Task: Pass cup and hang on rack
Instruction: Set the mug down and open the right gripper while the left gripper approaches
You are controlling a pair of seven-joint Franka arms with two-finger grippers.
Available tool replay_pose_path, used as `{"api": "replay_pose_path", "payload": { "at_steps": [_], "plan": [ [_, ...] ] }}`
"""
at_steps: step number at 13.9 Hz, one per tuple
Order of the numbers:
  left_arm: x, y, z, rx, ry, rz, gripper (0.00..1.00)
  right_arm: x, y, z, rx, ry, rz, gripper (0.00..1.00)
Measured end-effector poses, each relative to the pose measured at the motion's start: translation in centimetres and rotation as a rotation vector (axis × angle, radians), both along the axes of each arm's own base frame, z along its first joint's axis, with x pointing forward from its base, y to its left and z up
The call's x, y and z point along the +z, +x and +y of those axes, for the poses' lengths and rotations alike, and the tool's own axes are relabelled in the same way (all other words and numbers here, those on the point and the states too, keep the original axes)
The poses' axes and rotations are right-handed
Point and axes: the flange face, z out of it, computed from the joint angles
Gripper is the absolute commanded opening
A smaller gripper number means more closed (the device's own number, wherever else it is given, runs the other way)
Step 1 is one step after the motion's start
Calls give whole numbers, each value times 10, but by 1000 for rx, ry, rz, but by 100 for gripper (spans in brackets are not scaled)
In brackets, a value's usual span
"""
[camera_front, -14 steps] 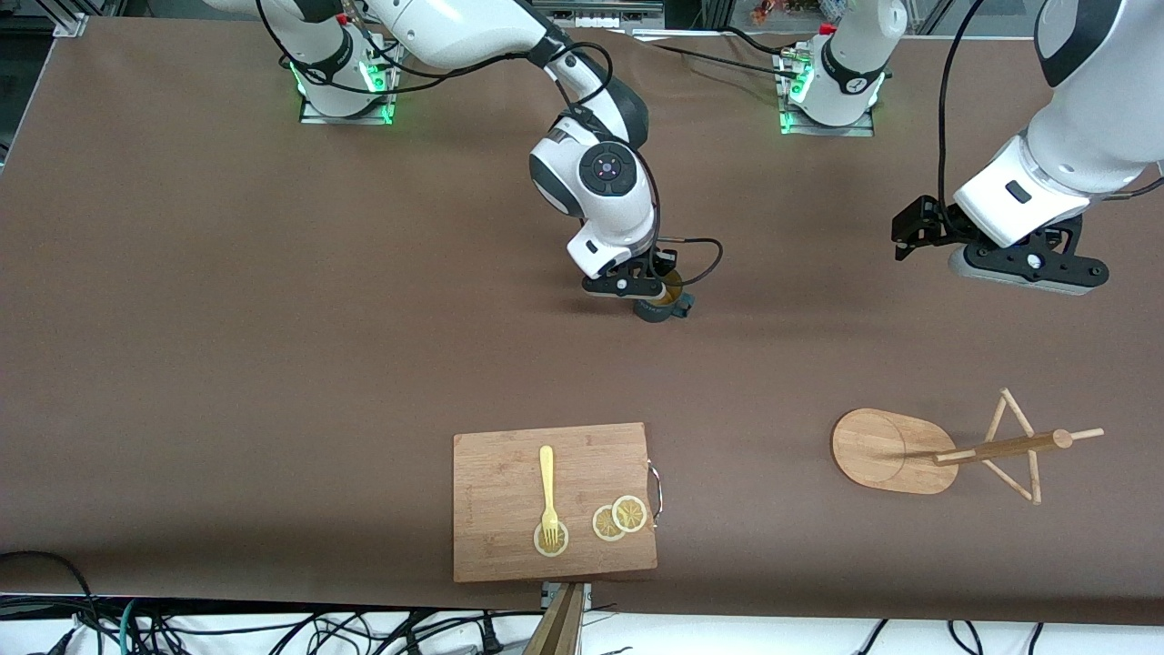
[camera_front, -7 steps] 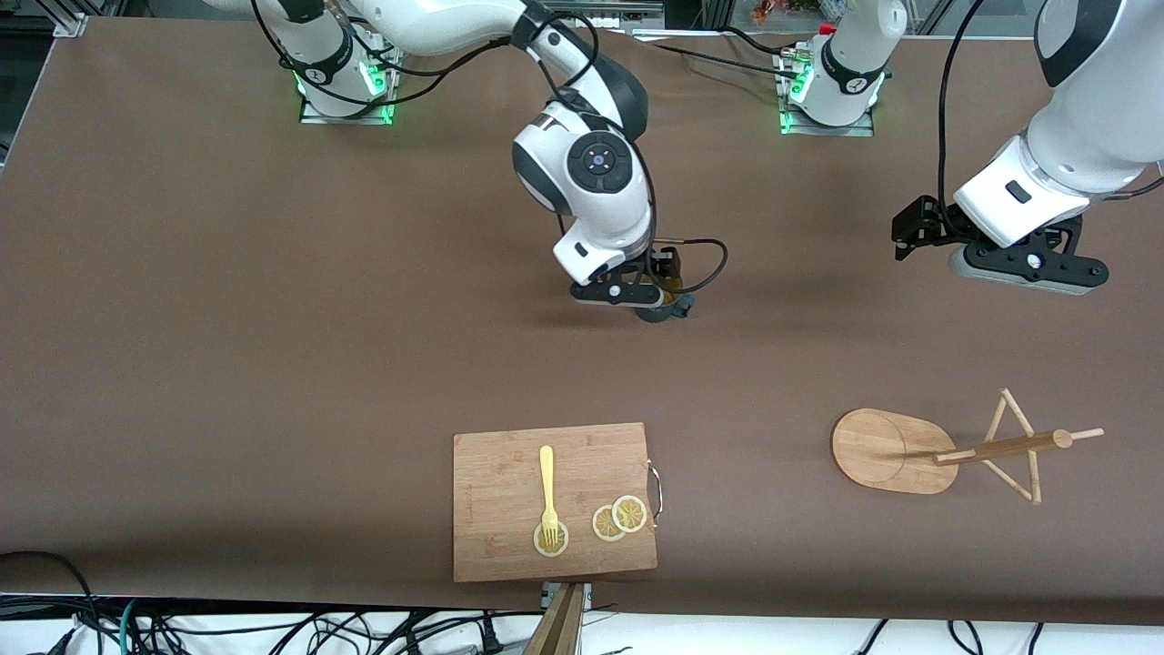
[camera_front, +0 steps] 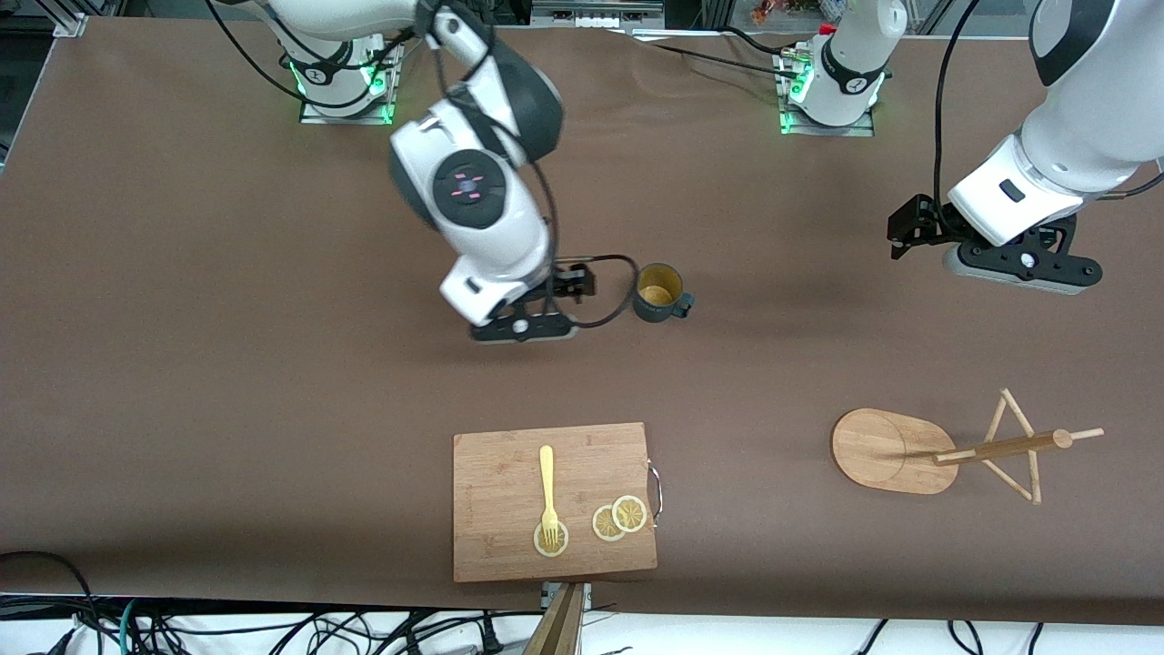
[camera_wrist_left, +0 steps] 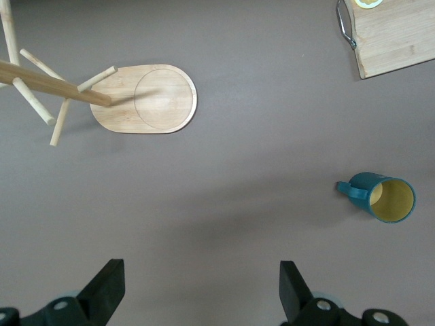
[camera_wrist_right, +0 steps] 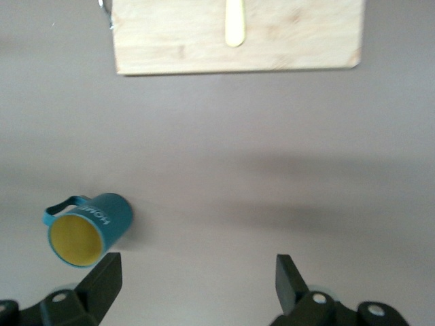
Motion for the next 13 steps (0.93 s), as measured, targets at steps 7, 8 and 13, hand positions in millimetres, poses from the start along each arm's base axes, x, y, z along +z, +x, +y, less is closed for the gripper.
{"api": "replay_pose_path", "payload": {
  "at_steps": [7,8,13],
  "plan": [
    [-51,-1,-65,-81,-117,143,100,59,62,-179,67,-6,-11,100],
    [-56,-4,-79,-115,-116,156,100,61,68,-204,77,-22,-7,100],
    [-77,-8,-116,-316,-134,176,100,70,79,-302,-5,-117,30,100]
  ]
}}
